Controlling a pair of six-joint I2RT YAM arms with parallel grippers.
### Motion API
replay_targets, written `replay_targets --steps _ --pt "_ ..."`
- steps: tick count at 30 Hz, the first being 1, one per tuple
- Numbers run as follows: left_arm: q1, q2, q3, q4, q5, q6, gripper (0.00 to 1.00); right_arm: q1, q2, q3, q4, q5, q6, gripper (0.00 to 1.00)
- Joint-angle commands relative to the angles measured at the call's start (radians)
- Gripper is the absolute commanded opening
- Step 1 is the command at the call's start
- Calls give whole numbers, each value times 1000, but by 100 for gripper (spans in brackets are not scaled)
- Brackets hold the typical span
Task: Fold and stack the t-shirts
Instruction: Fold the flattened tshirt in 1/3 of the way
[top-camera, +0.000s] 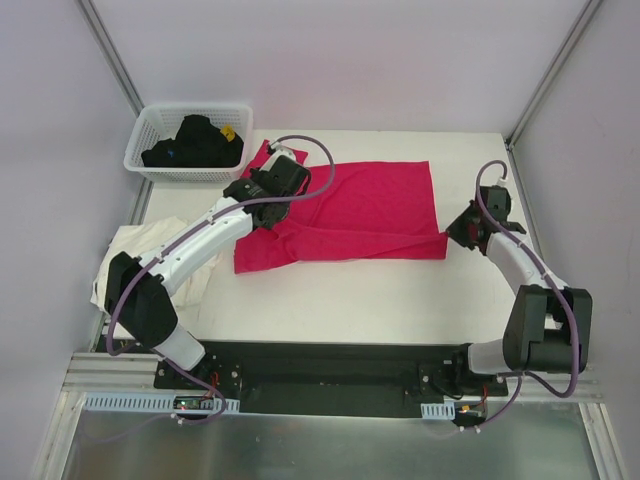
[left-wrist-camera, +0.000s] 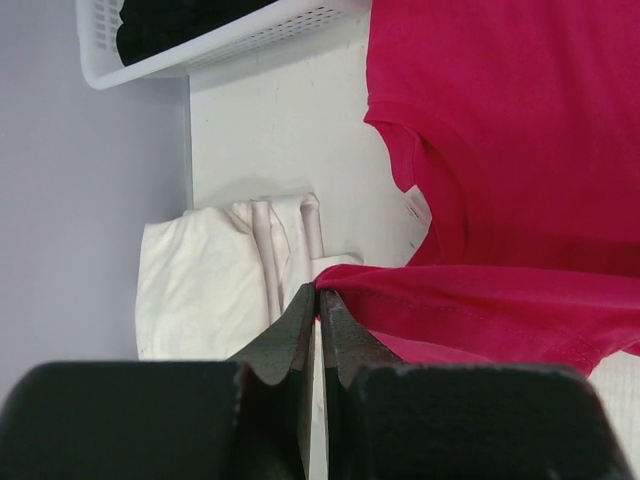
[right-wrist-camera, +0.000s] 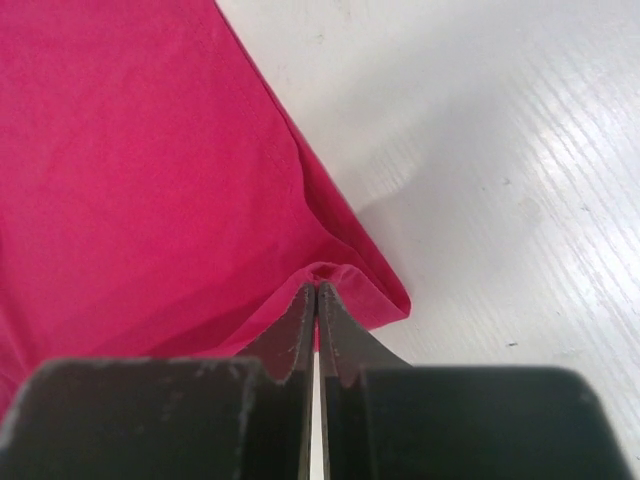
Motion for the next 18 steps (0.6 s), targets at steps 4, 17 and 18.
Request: replay_targets --steps 4,17,18 --pt "29 3 36 8 -15 17 0 -10 86 94 57 -58 36 1" --pt "53 100 51 18 34 -17 0 -8 195 180 74 -87 56 1" --pt "55 109 52 22 36 -14 0 -7 207 185 74 -88 56 1"
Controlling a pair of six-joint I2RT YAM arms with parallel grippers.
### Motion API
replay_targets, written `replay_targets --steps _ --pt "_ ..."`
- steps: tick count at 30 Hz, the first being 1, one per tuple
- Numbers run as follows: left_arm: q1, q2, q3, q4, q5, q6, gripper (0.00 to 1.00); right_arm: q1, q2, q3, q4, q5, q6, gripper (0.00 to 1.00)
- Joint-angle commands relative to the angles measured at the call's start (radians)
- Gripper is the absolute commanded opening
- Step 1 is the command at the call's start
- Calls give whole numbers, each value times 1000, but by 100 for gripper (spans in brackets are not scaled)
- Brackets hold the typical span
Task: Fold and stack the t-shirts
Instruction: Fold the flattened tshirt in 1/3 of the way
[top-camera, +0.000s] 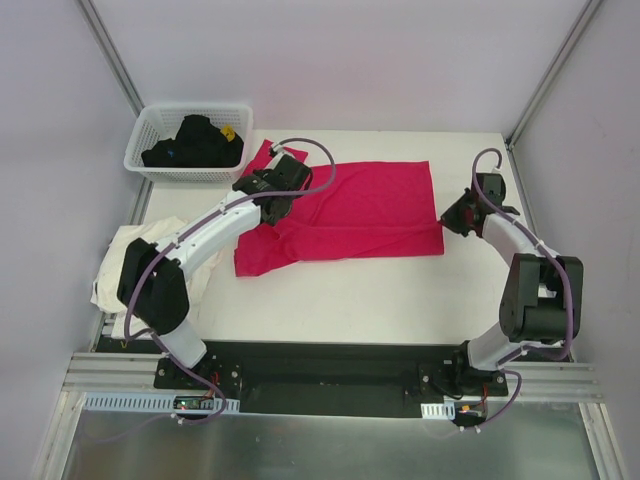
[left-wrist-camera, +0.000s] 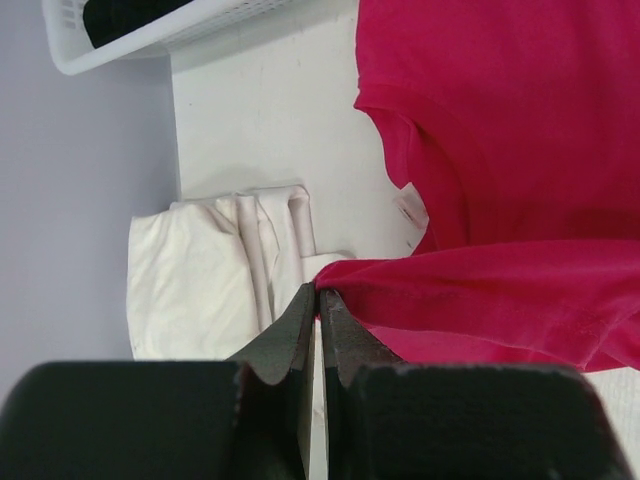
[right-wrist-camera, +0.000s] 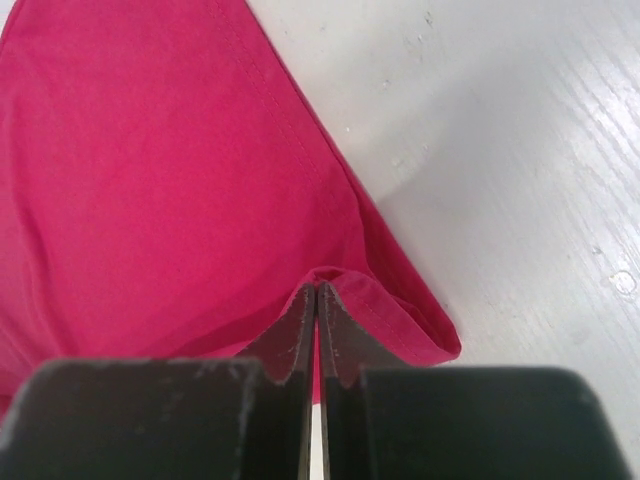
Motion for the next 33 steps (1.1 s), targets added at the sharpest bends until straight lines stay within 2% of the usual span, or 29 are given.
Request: replay_targets --steps 1,10,24,33 --pt "15 36 53 17 22 -13 0 -7 26 64 26 -10 12 1" --pt "40 111 107 27 39 12 0 -7 122 142 25 -27 18 1" --pt "107 179 104 56 94 9 0 -3 216 209 23 -59 23 1" --pt "118 265 177 69 122 4 0 -3 257 242 23 -60 24 1"
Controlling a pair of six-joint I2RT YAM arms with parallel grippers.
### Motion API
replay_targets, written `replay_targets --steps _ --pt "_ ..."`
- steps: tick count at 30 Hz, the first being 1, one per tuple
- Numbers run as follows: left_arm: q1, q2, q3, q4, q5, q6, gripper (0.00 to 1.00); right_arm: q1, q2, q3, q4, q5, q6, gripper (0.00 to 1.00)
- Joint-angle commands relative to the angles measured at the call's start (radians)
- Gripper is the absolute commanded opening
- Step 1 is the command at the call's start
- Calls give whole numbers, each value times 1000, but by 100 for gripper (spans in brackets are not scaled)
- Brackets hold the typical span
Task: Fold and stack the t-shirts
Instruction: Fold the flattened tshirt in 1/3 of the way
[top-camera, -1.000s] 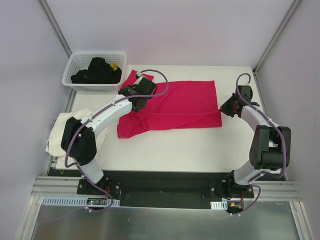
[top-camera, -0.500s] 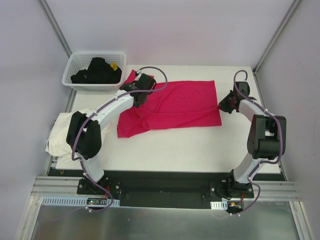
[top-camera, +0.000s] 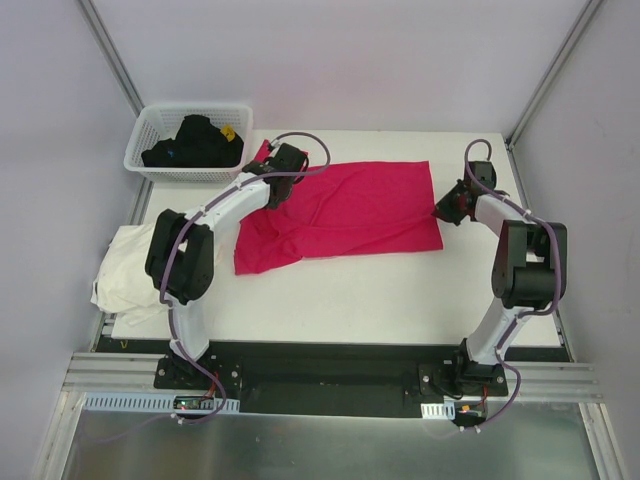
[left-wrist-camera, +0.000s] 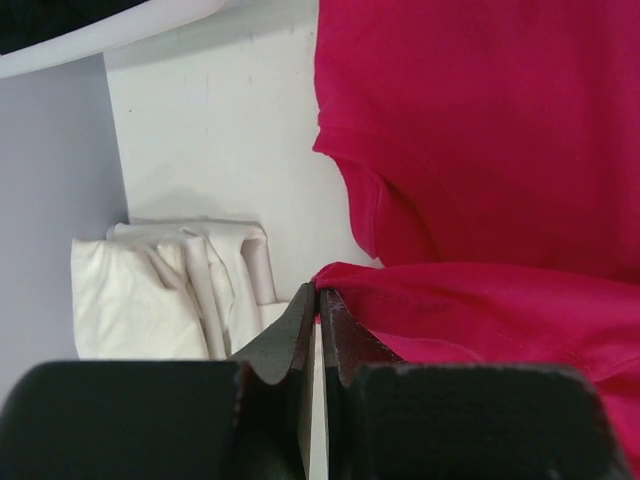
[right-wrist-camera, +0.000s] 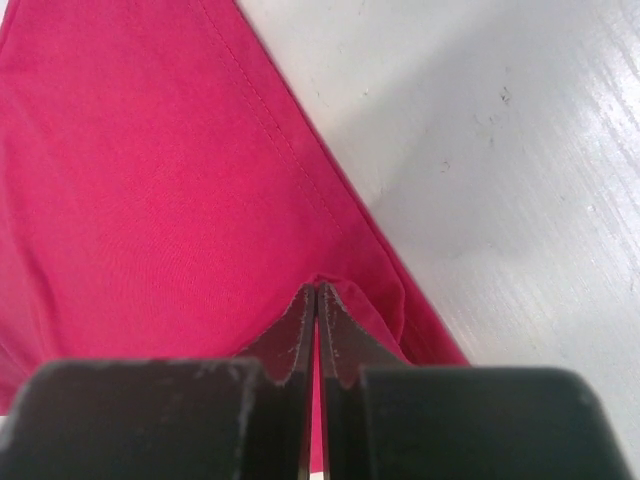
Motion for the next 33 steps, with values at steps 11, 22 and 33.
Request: replay_targets --steps 11,22,33 --pt "7 77 56 28 39 2 0 -3 67 87 12 -18 12 13" --pt "29 94 82 35 96 8 40 -13 41 87 -11 -7 7 57" --pt "-14 -91 134 15 52 23 90 -42 -242 -11 -54 30 -28 59"
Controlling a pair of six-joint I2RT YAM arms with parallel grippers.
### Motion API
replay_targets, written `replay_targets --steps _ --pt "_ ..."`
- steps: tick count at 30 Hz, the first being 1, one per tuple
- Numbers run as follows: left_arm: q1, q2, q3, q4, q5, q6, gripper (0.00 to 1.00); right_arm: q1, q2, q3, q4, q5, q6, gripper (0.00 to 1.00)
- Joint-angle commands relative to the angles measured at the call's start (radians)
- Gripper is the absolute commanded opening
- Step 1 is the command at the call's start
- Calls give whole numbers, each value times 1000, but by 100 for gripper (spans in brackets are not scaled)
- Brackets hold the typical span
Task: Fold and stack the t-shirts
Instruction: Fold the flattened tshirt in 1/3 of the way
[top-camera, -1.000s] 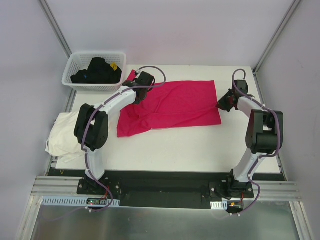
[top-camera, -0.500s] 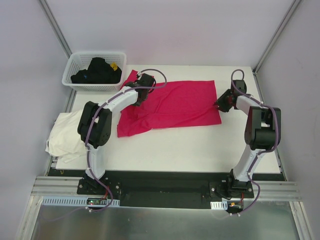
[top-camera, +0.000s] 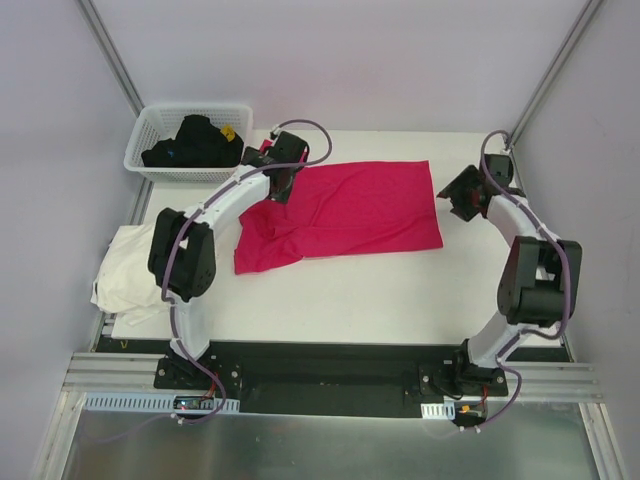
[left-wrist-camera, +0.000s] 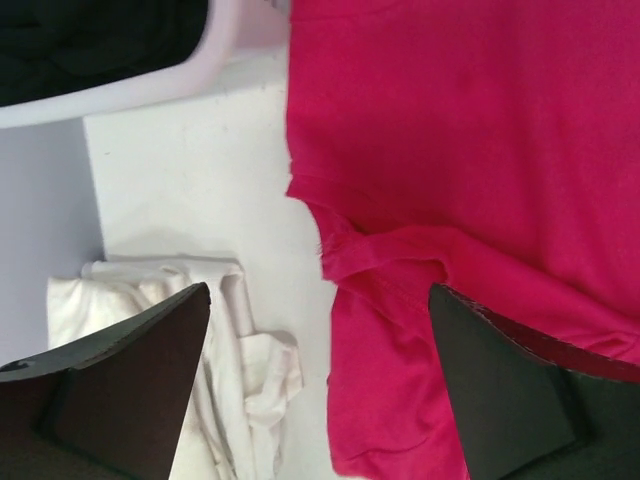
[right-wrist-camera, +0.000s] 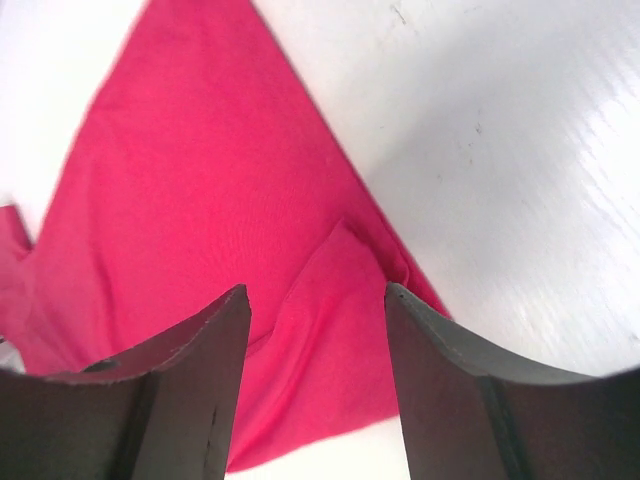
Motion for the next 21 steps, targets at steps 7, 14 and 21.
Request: replay_targets --steps 7,14,21 --pt "-176 -397 -240 -25 15 -163 94 2 -364 -280 29 -8 3 59" --pt "-226 -472 -496 -34 136 -408 92 51 -279 -366 88 -28 12 59" --pt "-327 -520 -602 -65 170 -516 90 70 -298 -407 99 -48 16 59"
